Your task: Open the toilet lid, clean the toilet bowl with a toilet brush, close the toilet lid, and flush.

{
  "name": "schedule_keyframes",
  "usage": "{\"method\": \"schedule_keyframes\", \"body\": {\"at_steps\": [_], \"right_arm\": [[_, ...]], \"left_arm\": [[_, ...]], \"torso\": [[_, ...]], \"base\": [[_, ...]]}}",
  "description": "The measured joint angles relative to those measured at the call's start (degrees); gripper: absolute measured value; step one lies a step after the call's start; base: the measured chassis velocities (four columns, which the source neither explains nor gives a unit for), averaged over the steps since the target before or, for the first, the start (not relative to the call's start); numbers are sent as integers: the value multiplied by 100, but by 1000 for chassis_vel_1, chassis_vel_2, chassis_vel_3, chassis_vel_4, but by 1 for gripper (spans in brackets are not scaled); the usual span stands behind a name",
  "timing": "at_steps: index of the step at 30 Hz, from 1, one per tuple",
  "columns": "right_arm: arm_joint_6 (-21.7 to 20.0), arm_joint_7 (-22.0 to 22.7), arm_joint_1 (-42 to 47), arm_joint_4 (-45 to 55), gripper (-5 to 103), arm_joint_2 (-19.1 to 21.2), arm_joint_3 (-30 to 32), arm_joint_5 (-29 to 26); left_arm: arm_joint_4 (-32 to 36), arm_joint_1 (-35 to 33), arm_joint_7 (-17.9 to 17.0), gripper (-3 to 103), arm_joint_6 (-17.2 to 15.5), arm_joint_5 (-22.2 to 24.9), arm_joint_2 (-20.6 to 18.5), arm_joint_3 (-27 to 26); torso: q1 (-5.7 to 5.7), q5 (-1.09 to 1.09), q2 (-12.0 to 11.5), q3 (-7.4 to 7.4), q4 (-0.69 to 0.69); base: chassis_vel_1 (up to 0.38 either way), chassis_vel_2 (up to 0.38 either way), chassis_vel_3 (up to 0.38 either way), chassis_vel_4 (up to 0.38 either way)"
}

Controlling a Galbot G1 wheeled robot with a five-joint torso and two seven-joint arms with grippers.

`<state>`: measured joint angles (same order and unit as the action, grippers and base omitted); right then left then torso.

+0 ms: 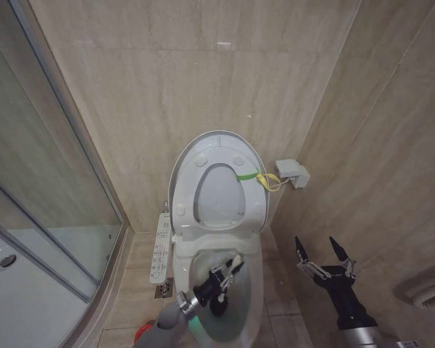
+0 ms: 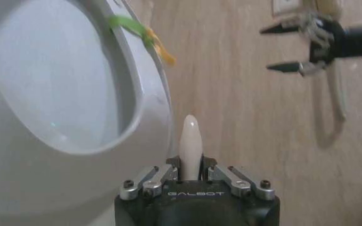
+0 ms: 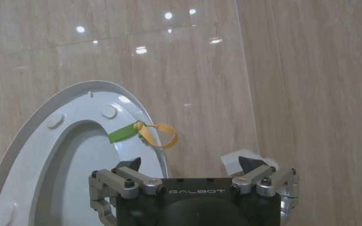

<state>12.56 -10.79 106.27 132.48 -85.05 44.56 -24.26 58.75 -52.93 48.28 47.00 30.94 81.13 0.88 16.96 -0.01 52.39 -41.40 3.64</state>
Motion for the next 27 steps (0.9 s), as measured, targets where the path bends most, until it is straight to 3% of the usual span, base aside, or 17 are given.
{"method": "schedule_keyframes", "body": {"at_steps": [9, 16, 27], "right_arm": [[0, 0, 0, 0, 100, 0, 0, 0], [0, 0, 0, 0, 100, 0, 0, 0], [0, 0, 0, 0, 100, 0, 0, 0]], "left_arm": [[770, -605, -206, 21, -21, 383, -563, -8], [1250, -1316, -380, 21, -24, 475, -821, -194], [1662, -1868, -432, 21, -30, 545, -1114, -471]], "torso": [[0, 0, 0, 1, 0], [-2, -1, 0, 1, -1], [-2, 0, 0, 1, -1]], "base": [[0, 0, 0, 0], [0, 0, 0, 0], [0, 0, 0, 0]]}}
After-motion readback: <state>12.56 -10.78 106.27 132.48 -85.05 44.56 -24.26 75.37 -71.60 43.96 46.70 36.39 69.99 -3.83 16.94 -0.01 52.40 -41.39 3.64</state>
